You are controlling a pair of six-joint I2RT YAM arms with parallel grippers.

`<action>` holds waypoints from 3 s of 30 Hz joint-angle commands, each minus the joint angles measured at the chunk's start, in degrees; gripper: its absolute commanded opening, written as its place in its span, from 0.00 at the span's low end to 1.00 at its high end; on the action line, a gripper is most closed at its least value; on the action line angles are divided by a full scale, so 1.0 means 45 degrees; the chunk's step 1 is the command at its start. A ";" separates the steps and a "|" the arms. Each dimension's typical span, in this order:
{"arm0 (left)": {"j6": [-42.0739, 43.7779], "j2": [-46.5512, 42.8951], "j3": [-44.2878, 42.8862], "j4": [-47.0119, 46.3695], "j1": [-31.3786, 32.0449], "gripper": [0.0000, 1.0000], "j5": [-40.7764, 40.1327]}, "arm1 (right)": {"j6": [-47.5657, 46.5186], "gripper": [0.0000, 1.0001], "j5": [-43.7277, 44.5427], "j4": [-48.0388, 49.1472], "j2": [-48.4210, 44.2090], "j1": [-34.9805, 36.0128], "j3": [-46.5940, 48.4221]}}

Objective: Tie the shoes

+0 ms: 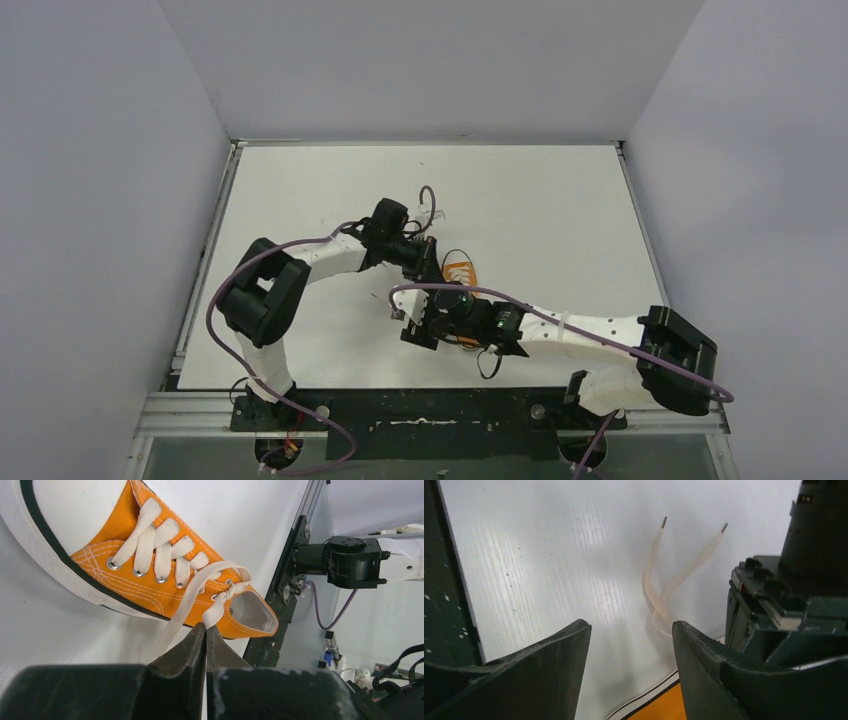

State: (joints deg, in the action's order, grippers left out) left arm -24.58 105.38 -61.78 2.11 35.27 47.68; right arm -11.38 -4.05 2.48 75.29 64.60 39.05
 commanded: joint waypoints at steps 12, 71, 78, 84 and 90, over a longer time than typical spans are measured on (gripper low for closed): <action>0.0643 0.0272 -0.0511 0.0898 -0.0142 0.00 0.1303 | -0.7258 0.60 -0.1680 -0.0131 0.4672 -0.1018 0.3432; -0.1055 -0.1227 0.0602 -0.0650 -0.0122 0.00 -0.0361 | 1.7587 0.00 0.4016 -1.3901 0.1353 -0.6573 0.3876; -0.1687 -0.0883 0.0745 -0.1469 0.0066 0.00 0.0289 | 1.3215 0.32 0.1711 -1.2873 -0.0446 -0.6384 0.2423; -0.1701 -0.0899 0.0555 -0.1347 0.0112 0.00 0.0516 | 0.5670 0.54 -0.3227 -0.8629 -0.3144 -0.6046 0.2029; -0.1239 -0.0963 0.0317 -0.0646 0.0112 0.00 0.0762 | 0.3861 0.53 -0.6483 -0.5458 -0.1639 -0.8317 0.1398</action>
State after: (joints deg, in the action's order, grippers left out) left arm -32.25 102.67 -58.11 -1.34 35.64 48.66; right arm 16.32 -18.90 -36.07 62.96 34.06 48.29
